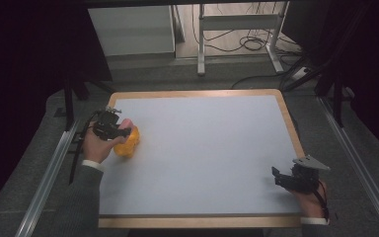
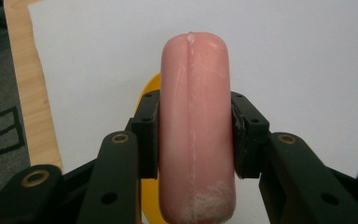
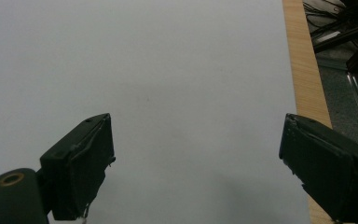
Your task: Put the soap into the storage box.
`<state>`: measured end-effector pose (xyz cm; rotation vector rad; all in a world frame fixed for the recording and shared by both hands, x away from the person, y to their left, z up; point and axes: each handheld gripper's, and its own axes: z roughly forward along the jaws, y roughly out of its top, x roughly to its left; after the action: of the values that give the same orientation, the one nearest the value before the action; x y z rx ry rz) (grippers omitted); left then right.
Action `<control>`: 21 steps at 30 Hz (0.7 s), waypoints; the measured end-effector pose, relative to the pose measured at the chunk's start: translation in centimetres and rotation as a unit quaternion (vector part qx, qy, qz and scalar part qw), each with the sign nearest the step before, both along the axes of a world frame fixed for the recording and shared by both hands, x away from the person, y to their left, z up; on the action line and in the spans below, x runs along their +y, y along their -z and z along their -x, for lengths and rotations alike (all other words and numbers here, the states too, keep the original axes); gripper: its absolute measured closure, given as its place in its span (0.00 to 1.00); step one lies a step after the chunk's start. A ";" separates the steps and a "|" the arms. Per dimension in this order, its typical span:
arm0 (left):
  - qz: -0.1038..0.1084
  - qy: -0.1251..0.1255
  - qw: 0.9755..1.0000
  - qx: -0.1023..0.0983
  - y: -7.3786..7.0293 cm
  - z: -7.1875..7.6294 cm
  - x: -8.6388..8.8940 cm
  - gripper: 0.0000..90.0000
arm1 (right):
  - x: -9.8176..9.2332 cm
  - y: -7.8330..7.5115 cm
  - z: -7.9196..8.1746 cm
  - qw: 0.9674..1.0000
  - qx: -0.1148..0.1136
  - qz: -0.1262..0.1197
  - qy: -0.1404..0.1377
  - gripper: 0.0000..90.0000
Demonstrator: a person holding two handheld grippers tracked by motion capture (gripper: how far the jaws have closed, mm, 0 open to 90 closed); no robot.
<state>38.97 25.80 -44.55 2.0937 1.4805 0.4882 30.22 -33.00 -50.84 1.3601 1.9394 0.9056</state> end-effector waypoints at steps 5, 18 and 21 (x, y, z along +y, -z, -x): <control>-0.001 -0.002 1.000 0.010 1.0 -0.3 0.0 0.67 | 0.0 0.1 0.0 1.000 0.001 0.000 0.000 0.11; -0.001 -0.005 0.999 0.039 3.4 -0.4 0.2 0.67 | 0.0 0.1 0.0 1.000 0.004 0.002 0.001 0.11; 0.001 -0.005 0.999 0.035 3.6 -0.3 0.2 0.67 | 0.0 0.1 0.0 1.000 0.004 0.000 0.001 0.11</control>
<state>39.26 26.05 -48.13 2.1235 1.5310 0.4208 30.26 -32.99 -50.98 1.3675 1.9427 0.9015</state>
